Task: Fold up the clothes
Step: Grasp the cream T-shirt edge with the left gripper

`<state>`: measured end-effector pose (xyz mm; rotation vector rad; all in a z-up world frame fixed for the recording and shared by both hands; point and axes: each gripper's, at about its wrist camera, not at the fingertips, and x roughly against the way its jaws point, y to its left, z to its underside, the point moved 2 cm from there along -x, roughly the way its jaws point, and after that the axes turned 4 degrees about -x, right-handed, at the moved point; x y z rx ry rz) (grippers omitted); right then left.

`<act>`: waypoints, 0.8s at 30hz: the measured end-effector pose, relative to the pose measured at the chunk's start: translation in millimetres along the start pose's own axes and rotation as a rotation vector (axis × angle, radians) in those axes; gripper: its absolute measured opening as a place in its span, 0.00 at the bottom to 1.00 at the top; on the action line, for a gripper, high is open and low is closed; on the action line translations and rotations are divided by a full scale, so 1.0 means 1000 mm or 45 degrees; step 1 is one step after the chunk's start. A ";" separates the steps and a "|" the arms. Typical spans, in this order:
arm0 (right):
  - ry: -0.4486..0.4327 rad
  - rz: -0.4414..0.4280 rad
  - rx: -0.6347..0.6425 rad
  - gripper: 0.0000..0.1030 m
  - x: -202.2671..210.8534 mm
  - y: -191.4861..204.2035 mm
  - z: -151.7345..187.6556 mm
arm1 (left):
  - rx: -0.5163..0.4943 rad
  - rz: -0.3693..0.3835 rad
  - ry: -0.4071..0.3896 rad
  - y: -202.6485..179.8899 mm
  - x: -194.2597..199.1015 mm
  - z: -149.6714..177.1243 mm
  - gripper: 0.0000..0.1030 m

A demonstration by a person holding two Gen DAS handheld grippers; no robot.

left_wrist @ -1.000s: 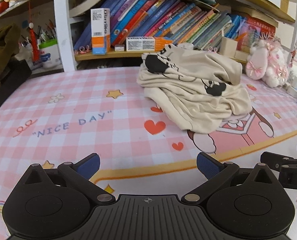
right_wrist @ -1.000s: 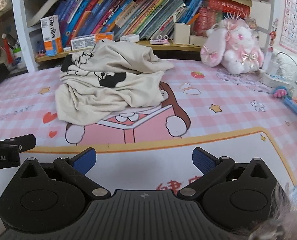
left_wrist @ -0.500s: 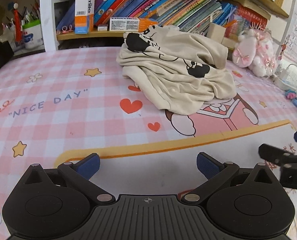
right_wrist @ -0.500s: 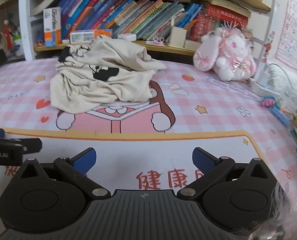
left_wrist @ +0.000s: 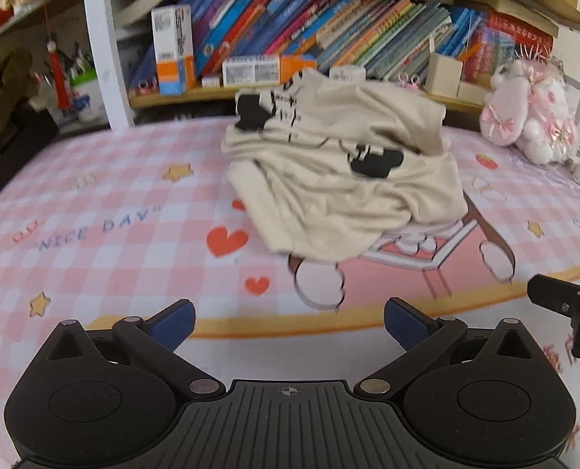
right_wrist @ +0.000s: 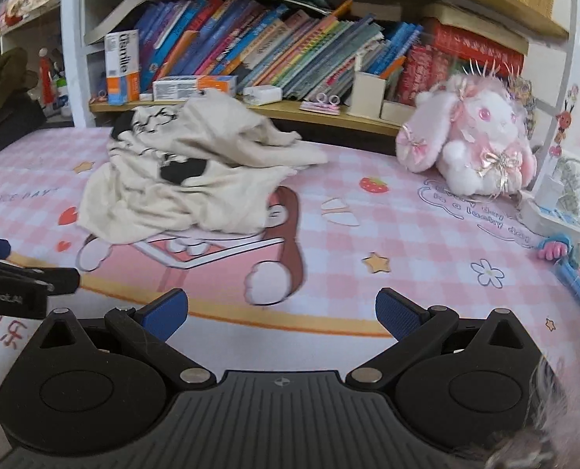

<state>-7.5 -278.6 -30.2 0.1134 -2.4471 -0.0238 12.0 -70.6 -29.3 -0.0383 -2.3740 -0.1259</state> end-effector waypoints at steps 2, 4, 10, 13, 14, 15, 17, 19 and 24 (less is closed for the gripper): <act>0.009 -0.052 -0.035 1.00 -0.006 -0.015 -0.001 | -0.010 -0.043 -0.026 -0.007 -0.001 -0.005 1.00; 0.015 -0.083 -0.045 1.00 -0.012 -0.026 -0.003 | -0.025 -0.068 -0.027 -0.013 -0.003 -0.010 1.00; 0.025 -0.169 -0.016 1.00 -0.022 -0.040 -0.011 | -0.041 -0.104 -0.036 -0.024 -0.010 -0.025 1.00; 0.028 -0.217 -0.011 0.99 -0.026 -0.042 -0.016 | -0.049 -0.106 -0.036 -0.028 -0.016 -0.031 1.00; 0.028 -0.231 -0.011 0.99 -0.026 -0.042 -0.017 | -0.052 -0.105 -0.040 -0.030 -0.018 -0.033 1.00; 0.028 -0.245 -0.011 0.99 -0.027 -0.042 -0.018 | -0.057 -0.101 -0.050 -0.032 -0.021 -0.035 1.00; 0.028 -0.273 -0.012 0.98 -0.029 -0.043 -0.021 | -0.069 -0.093 -0.071 -0.036 -0.026 -0.040 1.00; 0.033 -0.285 -0.033 0.98 -0.028 -0.045 -0.021 | -0.085 -0.086 -0.082 -0.043 -0.034 -0.046 1.00; 0.045 -0.249 -0.096 0.98 -0.023 -0.057 -0.018 | -0.168 -0.085 -0.083 -0.064 -0.057 -0.059 1.00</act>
